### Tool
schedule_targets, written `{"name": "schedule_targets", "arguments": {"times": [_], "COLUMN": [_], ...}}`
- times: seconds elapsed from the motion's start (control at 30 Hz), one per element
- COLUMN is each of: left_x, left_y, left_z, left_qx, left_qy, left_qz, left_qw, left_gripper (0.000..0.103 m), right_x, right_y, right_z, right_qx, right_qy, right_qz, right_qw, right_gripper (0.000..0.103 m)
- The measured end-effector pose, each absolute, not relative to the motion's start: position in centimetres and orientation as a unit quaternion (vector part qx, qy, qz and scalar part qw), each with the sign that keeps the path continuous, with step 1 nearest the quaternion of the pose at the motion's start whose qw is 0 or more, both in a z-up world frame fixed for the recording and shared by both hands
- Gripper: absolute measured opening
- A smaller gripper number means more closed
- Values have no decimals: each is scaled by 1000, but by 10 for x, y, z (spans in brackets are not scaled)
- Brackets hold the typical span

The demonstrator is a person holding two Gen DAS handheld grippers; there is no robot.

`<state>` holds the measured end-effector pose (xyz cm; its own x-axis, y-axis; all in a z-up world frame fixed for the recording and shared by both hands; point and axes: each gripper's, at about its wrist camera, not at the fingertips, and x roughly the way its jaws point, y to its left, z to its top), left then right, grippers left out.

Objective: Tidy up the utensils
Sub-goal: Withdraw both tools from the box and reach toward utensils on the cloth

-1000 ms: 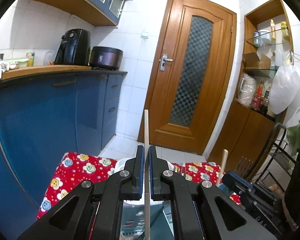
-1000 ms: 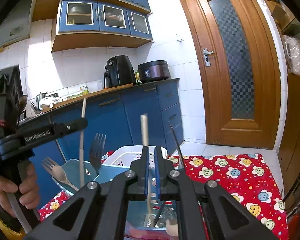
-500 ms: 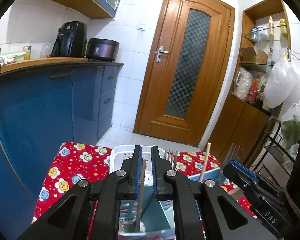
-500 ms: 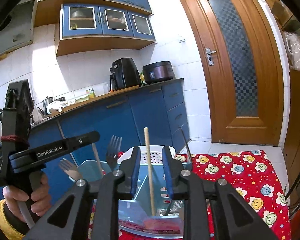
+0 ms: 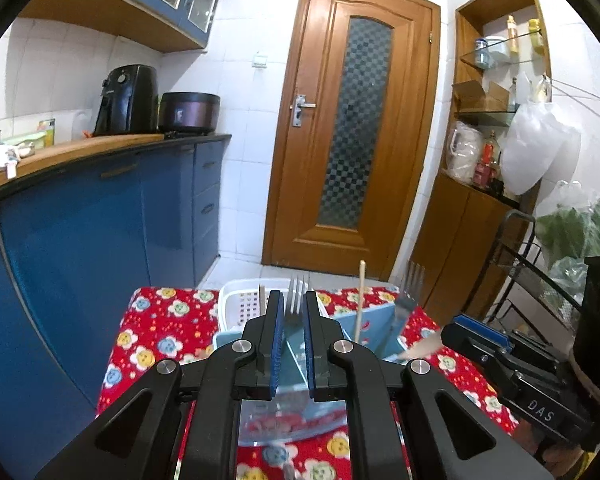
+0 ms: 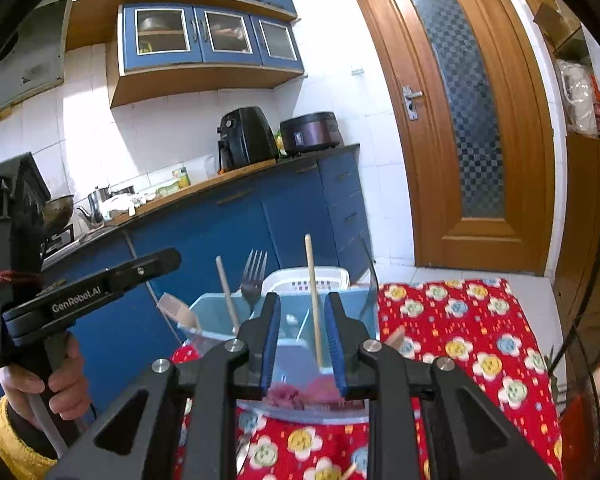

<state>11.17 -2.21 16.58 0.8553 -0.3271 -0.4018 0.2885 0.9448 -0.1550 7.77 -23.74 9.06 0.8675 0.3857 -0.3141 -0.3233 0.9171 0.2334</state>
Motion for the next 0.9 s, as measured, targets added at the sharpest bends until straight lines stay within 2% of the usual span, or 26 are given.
{"name": "schedule_targets", "arguments": {"times": [0.33,0.9], "left_x": [81,62], "left_y": [-10,-9], "left_z": [147,65], "left_qx": [-57,-73], "left_qy": [271,390], "left_qz": [-157,-153], "left_qw": [948,905], "left_gripper": [9,9], "right_x": [41,18], "right_y": [-236,-225], "right_z": [72,24], "right_qx": [76,73], "right_qy": [226,307], "right_qz": [167,158], "right_qw": [957,936], "right_gripper": [28,32]}}
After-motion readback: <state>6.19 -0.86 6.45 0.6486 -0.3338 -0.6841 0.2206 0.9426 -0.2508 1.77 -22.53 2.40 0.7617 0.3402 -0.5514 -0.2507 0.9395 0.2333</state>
